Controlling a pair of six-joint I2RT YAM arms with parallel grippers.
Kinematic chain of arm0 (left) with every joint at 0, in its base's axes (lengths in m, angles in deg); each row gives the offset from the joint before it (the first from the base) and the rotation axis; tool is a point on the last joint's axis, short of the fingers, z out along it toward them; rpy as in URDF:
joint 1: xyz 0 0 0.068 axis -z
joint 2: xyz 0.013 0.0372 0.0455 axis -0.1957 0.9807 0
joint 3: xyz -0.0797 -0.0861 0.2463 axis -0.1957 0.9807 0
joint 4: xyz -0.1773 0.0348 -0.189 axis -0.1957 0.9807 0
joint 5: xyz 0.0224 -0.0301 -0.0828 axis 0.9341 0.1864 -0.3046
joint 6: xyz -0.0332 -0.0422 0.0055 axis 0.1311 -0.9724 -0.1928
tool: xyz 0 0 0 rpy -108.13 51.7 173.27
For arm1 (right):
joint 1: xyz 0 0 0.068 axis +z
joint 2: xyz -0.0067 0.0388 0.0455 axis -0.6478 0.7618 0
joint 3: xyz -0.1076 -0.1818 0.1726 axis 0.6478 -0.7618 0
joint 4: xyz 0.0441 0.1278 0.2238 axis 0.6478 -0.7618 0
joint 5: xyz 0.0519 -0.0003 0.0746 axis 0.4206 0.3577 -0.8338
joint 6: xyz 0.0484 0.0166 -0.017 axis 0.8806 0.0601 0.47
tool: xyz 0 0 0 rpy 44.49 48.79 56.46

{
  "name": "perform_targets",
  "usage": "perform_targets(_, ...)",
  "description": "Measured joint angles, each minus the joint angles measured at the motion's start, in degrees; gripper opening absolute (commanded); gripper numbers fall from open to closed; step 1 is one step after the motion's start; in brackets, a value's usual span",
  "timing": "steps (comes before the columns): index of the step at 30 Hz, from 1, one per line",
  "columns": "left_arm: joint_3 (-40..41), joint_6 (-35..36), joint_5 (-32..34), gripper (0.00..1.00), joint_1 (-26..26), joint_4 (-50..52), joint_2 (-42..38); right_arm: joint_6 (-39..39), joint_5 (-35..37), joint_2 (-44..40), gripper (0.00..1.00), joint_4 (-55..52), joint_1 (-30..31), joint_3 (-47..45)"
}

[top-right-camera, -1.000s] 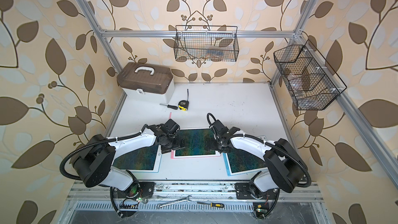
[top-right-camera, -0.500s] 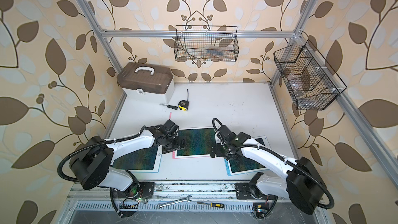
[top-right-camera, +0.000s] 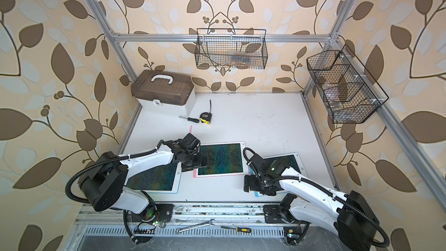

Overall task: Place the stylus back onto the writing tablet
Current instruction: Move the writing tablet to the center of the board, then adjust the writing tablet at the center of the board.

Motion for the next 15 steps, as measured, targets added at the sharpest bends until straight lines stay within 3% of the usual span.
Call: perform_targets(15,0.2,0.07,-0.13,0.99,0.0,-0.26,-0.17,6.78,-1.42,-0.76,0.97,2.1,4.94,-4.13)
